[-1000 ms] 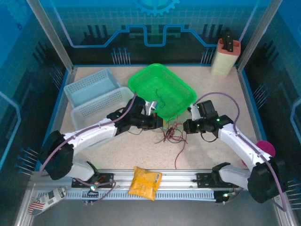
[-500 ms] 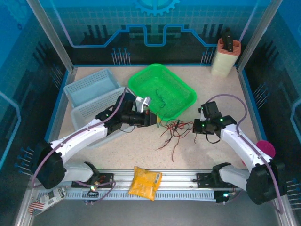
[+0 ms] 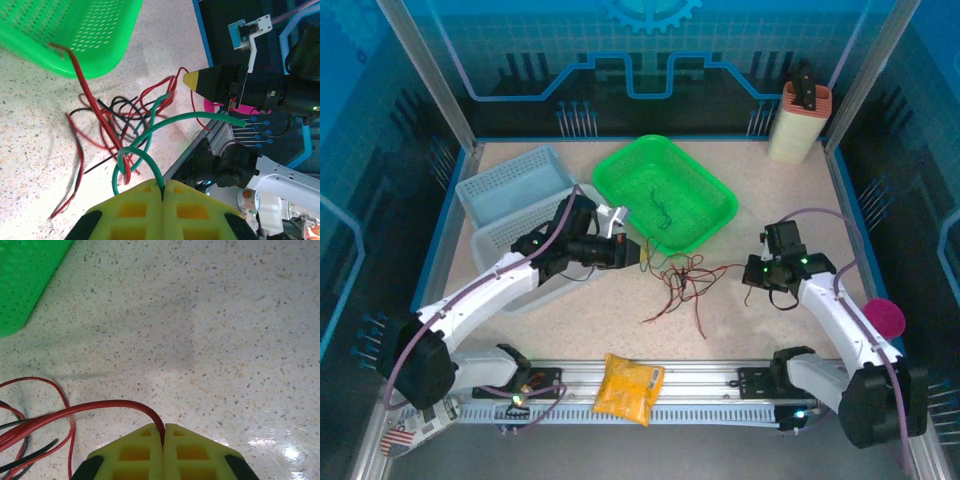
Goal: Untangle the cables
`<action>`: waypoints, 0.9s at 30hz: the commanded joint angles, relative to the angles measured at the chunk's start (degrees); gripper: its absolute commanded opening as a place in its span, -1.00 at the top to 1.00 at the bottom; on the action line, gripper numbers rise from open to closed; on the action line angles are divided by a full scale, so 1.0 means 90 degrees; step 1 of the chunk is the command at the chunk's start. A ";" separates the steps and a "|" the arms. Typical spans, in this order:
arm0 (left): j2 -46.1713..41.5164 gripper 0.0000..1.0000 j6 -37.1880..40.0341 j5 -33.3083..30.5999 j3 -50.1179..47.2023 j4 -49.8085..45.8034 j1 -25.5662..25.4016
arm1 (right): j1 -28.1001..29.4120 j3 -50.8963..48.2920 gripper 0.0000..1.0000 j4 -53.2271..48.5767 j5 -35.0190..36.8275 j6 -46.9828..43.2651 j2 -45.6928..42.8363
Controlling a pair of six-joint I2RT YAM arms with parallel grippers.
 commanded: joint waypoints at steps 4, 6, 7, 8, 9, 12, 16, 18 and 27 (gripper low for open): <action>-0.0026 1.00 0.0032 0.0398 0.0165 0.0152 0.0022 | -0.0100 -0.0110 0.21 0.0552 -0.1277 -0.0543 -0.0752; 0.0004 1.00 -0.0018 0.0371 0.0125 0.0268 0.0020 | -0.0113 -0.0149 -0.18 0.0797 -0.1813 -0.0698 -0.1124; 0.0030 1.00 -0.0024 0.0360 0.0130 0.0302 0.0019 | -0.0110 -0.0134 -0.33 0.0886 -0.2008 -0.0724 -0.1329; 0.0046 1.00 -0.0034 0.0368 0.0138 0.0319 0.0020 | -0.0116 -0.0124 -0.43 0.0956 -0.2170 -0.0736 -0.1523; 0.0060 1.00 -0.0036 0.0370 0.0142 0.0334 0.0015 | -0.0115 -0.0129 -0.48 0.1057 -0.2418 -0.0785 -0.1650; 0.0102 1.00 -0.0034 0.0389 0.0177 0.0344 0.0010 | -0.0081 -0.0164 -0.51 0.1464 -0.3426 -0.0987 -0.1945; 0.0122 1.00 -0.0004 0.0355 0.0210 0.0327 0.0008 | 0.0140 -0.0203 -0.46 0.1597 -0.4196 -0.1294 -0.1807; 0.0131 1.00 -0.0003 0.0331 0.0226 0.0339 0.0009 | 0.0307 -0.0222 -0.45 0.1596 -0.4182 -0.1301 -0.1632; 0.0200 1.00 -0.0049 0.0399 0.0269 0.0454 0.0008 | 0.0733 0.0106 -0.08 0.1107 -0.3588 -0.1717 -0.0138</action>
